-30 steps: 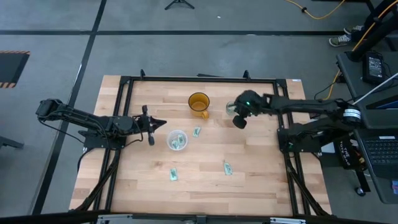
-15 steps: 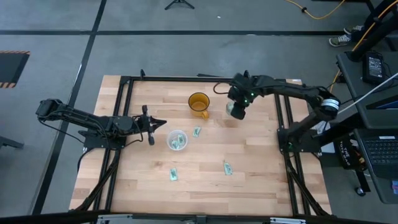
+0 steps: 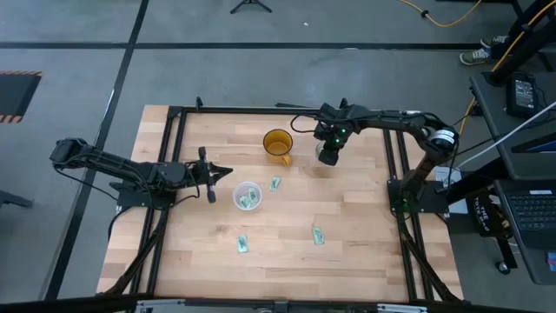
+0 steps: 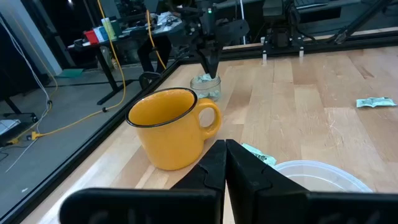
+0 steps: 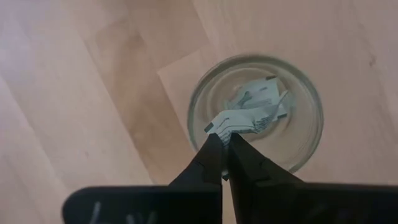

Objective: Pick and place Stevia / Truvia into bins
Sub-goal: Put the stevia packet into the transparent container

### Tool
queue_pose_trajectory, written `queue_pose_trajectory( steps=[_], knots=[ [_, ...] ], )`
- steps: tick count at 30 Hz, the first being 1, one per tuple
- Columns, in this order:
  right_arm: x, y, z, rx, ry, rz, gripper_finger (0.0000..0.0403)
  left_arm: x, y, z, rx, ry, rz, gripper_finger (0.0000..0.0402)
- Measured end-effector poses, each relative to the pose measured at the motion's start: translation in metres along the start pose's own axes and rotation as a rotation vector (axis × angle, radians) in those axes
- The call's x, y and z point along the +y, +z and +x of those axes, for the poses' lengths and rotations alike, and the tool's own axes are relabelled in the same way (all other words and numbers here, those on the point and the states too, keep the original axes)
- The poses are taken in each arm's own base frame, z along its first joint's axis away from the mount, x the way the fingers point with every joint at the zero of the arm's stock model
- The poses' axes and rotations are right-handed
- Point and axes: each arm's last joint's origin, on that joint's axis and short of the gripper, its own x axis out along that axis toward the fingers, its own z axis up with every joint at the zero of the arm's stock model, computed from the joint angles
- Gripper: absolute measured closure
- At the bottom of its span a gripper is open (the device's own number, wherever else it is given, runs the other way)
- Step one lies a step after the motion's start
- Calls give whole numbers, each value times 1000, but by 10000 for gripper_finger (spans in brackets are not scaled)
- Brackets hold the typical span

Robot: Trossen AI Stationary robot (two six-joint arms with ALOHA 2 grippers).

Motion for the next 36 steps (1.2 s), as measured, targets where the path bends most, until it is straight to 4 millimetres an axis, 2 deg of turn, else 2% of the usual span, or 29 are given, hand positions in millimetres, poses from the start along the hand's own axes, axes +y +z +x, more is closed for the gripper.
queue_pose_trajectory(
  steps=[10, 19, 25, 31, 36],
  knots=[
    [-4, 5, 15, 11, -17, -26, 394, 0, 0, 0, 0, 0, 0, 398],
    [-5, 6, 15, 2, -47, -29, 350, 0, 0, 0, 1, 0, 1, 399],
    [-3, 4, 1, -29, -67, -34, 321, 0, 0, 0, 0, 0, 0, 397],
    [1, 2, -14, -74, -74, -37, 314, 0, 2, 0, -19, 1, -10, 394],
    [13, -5, -49, -188, -90, -61, 336, 0, 2, 0, -21, 1, -11, 394]
  ],
)
